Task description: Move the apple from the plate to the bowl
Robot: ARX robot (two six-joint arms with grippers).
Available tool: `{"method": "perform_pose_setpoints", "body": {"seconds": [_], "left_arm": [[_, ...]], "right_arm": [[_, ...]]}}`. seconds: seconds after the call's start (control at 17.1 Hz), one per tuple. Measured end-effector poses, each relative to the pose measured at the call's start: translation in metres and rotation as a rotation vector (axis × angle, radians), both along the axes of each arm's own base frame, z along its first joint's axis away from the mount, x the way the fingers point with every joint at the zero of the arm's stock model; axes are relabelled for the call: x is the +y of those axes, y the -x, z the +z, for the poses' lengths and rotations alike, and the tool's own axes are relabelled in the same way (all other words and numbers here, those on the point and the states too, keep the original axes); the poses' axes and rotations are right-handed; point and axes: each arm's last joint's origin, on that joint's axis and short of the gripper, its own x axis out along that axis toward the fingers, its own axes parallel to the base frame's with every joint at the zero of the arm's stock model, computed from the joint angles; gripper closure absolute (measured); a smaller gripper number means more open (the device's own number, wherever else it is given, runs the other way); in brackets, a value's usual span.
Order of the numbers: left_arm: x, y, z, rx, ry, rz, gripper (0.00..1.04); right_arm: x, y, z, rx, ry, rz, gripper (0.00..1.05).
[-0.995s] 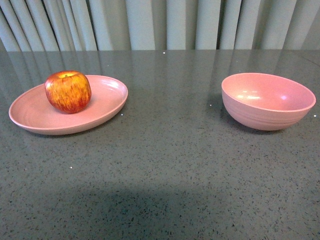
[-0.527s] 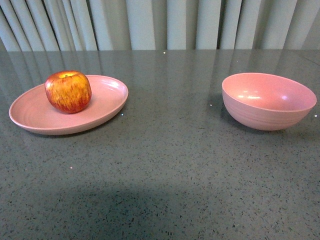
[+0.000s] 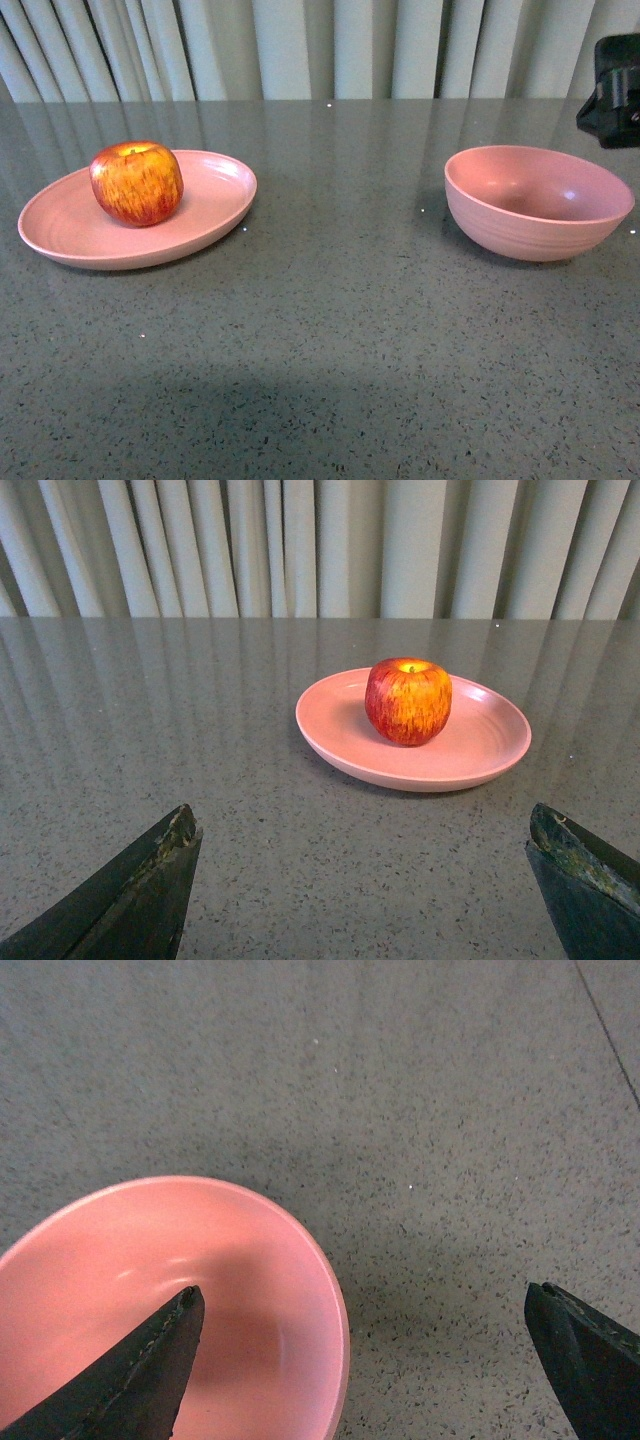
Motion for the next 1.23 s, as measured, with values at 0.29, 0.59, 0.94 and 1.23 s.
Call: {"method": "perform_pose_setpoints", "body": {"seconds": [0.29,0.59,0.94,1.23], "left_arm": [[0.000,0.000,0.000,0.000,0.000,0.000,0.07],[0.000,0.000,0.000,0.000,0.000,0.000,0.07],[0.000,0.000,0.000,0.000,0.000,0.000,0.07],[0.000,0.000,0.000,0.000,0.000,0.000,0.07]], "right_arm": [[0.001,-0.010,-0.012,0.061,-0.006,-0.022,0.07],[0.003,-0.029,-0.031,0.165,0.000,-0.078,0.07],[0.006,-0.033,-0.033,0.197,-0.038,-0.071,0.19],[0.006,-0.033,-0.033,0.199,-0.043,-0.068,0.58]]}}
